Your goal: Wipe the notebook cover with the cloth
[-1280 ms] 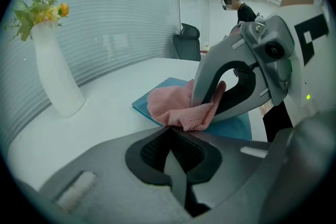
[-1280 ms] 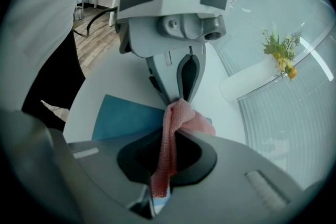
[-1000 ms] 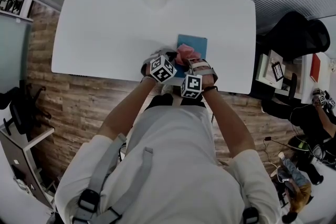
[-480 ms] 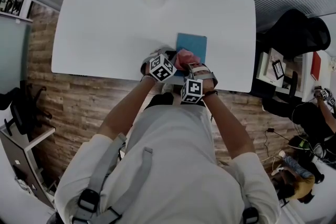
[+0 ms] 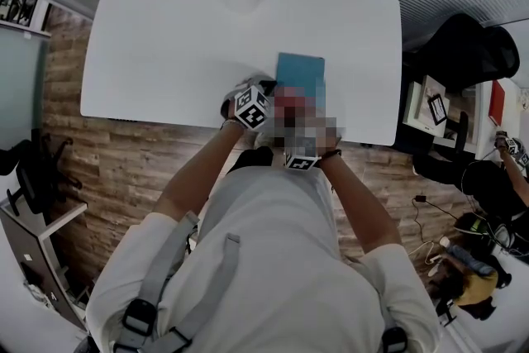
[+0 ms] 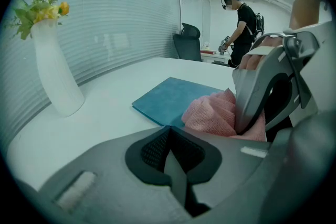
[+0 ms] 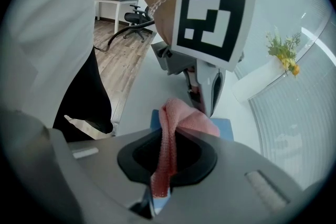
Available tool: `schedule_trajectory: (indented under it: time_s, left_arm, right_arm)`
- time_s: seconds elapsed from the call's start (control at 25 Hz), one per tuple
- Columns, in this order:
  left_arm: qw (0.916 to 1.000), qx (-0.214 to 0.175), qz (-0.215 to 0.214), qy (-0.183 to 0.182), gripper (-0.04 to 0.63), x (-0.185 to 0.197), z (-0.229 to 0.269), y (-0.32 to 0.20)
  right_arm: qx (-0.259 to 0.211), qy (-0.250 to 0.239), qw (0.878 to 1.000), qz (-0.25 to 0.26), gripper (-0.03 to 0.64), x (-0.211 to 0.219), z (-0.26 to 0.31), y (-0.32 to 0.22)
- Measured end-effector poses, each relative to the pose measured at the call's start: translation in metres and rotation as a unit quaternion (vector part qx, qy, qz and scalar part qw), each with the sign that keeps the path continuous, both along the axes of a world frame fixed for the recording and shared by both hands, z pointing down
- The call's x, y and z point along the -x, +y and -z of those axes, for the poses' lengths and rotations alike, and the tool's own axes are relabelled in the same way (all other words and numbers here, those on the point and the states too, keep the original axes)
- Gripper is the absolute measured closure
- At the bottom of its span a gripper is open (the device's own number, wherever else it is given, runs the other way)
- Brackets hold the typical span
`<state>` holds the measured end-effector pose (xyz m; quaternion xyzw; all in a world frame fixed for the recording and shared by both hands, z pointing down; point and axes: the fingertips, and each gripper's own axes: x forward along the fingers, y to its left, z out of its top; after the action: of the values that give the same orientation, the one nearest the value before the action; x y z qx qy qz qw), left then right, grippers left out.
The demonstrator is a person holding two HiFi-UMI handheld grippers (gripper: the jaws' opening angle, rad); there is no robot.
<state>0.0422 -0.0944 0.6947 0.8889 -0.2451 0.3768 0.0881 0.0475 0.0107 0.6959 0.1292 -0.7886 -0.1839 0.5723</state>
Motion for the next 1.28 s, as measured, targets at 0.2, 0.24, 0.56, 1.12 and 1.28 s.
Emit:
schedule_trajectory:
  time_s: [0.2,0.24,0.56,1.12,1.28]
  left_arm:
    - [1.0000,0.001,0.000,0.002,0.600,0.000,0.000,-0.001]
    - [1.0000,0.001,0.000,0.001,0.600,0.000,0.000,-0.001]
    - [1.0000,0.004,0.000,0.002,0.600,0.000,0.000,0.000]
    - [1.0000,0.000,0.000,0.001,0.600,-0.001,0.001,0.000]
    - [1.0000,0.001,0.000,0.001,0.600,-0.001,0.001,0.000]
  right_arm:
    - [0.023,-0.012,1.000,0.001,0.606,0.002,-0.006,0.016]
    - [0.024,-0.013,1.000,0.000,0.606,0.003,-0.006,0.018]
    - [0.033,-0.013,0.999,-0.012,0.592,0.000,0.007,0.020]
    - [-0.108,-0.003,0.992,-0.064,0.592,-0.046,0.060,-0.120]
    - [-0.108,0.019,0.993,-0.051,0.592,-0.049,0.044,-0.146]
